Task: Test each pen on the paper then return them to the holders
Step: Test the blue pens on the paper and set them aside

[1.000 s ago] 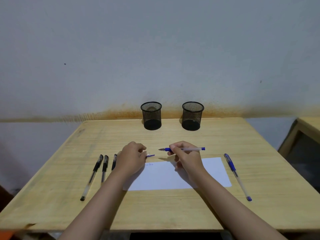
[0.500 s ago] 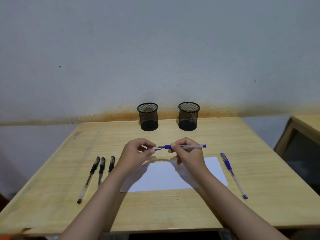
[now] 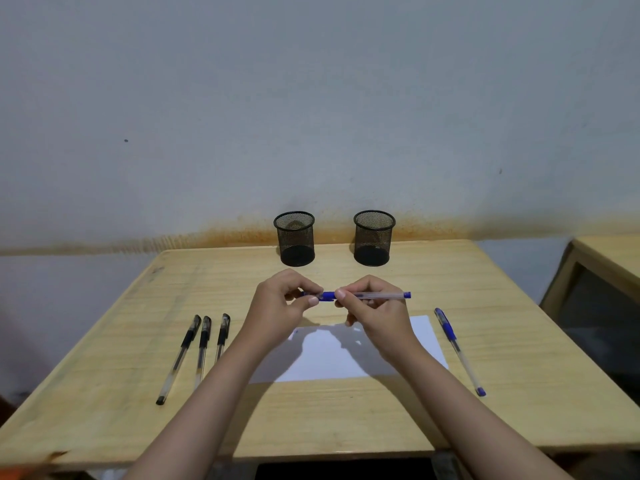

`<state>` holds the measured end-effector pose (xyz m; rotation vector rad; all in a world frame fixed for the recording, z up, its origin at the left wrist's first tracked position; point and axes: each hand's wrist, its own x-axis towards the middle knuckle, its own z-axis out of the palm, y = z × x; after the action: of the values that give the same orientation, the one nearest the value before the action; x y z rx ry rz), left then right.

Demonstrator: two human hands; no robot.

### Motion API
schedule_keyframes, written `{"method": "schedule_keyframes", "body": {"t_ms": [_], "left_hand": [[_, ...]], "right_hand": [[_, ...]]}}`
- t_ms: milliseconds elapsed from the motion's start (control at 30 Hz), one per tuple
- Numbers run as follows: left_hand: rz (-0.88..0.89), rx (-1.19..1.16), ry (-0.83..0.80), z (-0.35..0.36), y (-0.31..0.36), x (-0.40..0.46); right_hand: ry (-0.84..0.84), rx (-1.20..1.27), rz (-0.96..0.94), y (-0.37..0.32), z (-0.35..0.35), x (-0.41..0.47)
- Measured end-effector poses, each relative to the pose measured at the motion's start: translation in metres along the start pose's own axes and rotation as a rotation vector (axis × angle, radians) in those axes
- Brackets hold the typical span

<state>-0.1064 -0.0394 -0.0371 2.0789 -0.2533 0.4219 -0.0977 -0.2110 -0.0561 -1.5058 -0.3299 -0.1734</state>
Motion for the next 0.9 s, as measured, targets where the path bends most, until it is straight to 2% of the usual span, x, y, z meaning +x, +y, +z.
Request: {"method": "schedule_keyframes", "body": {"t_ms": [333, 433, 500, 600, 767, 900], "left_hand": [[0.077, -0.019, 0.012, -0.002, 0.004, 0.001], [0.089, -0.015, -0.008, -0.005, 0.001, 0.001], [0.098, -0.023, -0.006, -0.006, 0.001, 0.001], [0.099, -0.052, -0.02, -0.004, 0.001, 0.001], [0.091, -0.03, -0.033, 0.008, -0.004, -0.009], [-0.092, 0.038, 0.045, 0.008, -0.016, -0.023]], "right_hand": [[0.018, 0.057, -0.028, -0.006, 0.004, -0.008], [-0.093, 0.046, 0.022, -0.01, -0.006, -0.007], [-0.252, 0.058, 0.063, -0.016, -0.019, -0.003], [-0.404, 0.11, 0.203, -0.022, -0.032, 0.001], [-0.27, -0.058, 0.319, -0.018, -0.028, -0.004], [-0.068, -0.217, 0.323, -0.014, -0.038, -0.011]]}}
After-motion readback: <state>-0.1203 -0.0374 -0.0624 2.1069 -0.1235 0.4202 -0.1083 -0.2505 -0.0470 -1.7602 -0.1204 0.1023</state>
